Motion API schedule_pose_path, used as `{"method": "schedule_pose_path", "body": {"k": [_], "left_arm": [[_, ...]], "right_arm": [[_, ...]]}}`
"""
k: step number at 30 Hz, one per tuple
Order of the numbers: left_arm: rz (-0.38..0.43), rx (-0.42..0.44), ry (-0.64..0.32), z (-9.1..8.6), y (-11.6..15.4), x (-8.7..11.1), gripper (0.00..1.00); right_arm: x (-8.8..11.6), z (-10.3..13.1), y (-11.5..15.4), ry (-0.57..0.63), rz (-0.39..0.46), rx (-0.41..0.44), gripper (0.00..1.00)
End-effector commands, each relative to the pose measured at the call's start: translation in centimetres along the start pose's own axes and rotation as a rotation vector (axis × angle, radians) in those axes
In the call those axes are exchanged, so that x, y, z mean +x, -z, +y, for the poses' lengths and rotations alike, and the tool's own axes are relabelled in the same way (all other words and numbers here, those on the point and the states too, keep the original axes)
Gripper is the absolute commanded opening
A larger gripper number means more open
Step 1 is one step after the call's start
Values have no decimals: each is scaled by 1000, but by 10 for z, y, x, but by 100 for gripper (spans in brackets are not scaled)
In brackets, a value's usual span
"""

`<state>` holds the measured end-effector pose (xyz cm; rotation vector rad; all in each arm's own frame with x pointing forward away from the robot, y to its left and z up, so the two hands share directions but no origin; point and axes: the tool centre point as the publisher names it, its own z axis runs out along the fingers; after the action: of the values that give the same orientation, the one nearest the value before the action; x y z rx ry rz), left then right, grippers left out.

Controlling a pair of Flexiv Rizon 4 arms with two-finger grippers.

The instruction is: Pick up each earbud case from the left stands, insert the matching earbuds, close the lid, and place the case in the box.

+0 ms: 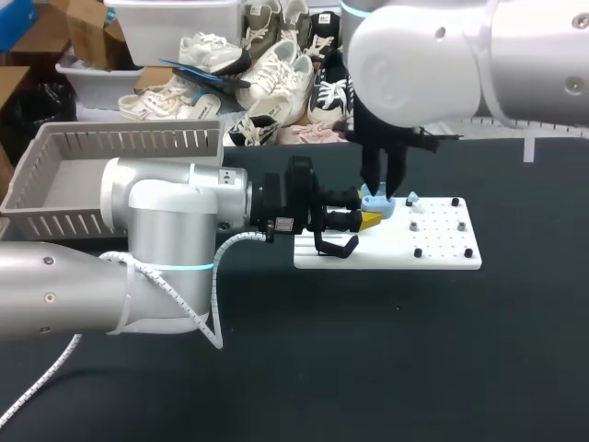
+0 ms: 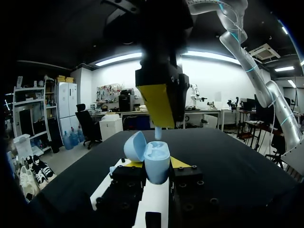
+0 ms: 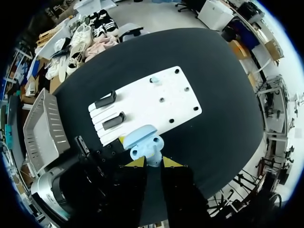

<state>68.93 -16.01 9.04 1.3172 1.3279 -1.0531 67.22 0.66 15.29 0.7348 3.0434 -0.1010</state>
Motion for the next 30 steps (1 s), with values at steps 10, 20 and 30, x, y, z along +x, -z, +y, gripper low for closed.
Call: {"method": "schedule_pose_path", "body": {"k": [10,20,30], "left_arm": [[-2,-6,-1,-1,0,1,0],[-2,-6,-1,-1,0,1,0],[-2,-6,-1,-1,0,1,0]], "right_arm": [[-3,-2,-6,-14,8,-11,0],[-5,0,-8,-12,16,-15,0],[-4,0,-10,-16,22,-16,0]]}}
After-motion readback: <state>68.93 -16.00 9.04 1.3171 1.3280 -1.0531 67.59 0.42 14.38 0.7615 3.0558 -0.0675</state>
